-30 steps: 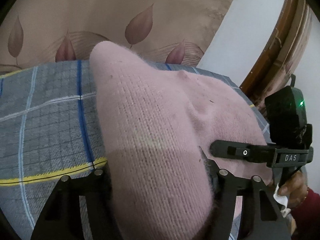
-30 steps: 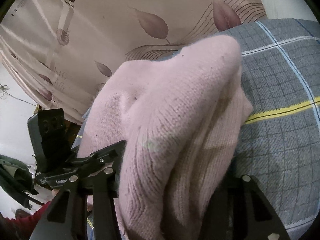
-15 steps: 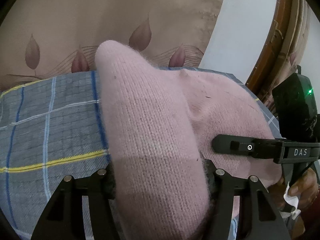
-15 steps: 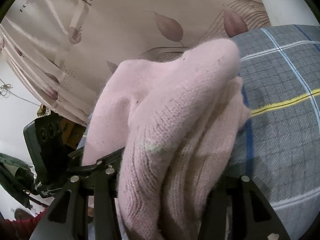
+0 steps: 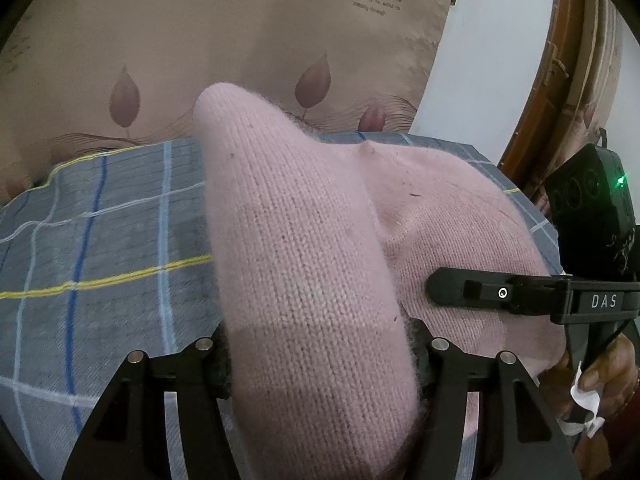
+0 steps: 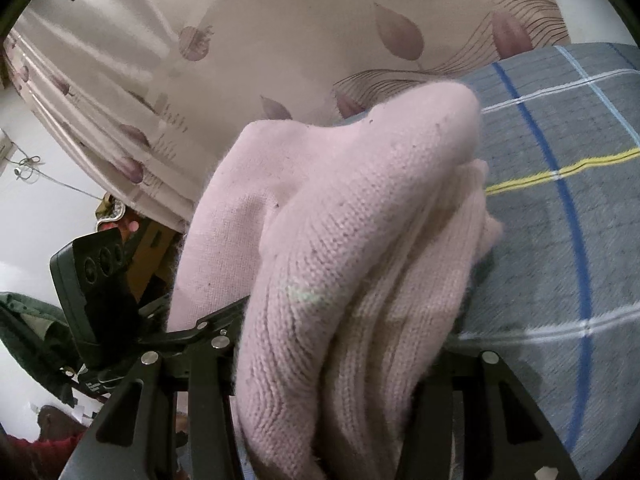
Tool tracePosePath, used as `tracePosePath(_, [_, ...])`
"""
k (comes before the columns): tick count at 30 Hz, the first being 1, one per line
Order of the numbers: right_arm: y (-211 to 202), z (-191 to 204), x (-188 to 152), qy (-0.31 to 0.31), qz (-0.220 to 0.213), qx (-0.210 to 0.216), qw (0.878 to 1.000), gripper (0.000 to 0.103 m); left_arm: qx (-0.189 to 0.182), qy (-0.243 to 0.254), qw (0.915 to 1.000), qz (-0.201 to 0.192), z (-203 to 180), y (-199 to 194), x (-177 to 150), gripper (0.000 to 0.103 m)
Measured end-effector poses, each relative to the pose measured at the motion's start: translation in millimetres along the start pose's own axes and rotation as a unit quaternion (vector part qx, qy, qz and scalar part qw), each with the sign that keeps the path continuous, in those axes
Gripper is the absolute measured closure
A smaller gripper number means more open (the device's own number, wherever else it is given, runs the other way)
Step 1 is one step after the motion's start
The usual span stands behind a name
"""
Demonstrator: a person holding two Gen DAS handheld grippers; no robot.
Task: Fold small clothes
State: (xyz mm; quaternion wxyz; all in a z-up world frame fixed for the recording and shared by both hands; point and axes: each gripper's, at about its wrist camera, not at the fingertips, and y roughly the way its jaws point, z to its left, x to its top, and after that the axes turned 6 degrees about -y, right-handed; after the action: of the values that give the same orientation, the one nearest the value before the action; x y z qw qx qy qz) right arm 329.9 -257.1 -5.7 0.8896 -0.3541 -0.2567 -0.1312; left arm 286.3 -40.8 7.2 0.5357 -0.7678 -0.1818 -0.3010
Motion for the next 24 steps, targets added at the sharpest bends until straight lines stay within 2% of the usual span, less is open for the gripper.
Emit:
tracePosePath(8, [-4.2,25.9,-22.7,-0.011,0.008,0.014,1.0,0.059,0.013,-0.012,0.9998,-0.004,11.7,-38.4,-26.0,0.043])
tracePosePath(24, [-2.2,69.9,-69.1,-0.029,0.031,0.019,0.999,0.06,0.019,-0.028,0.9994,0.004,25.3,-82.0,-73.1,0.043])
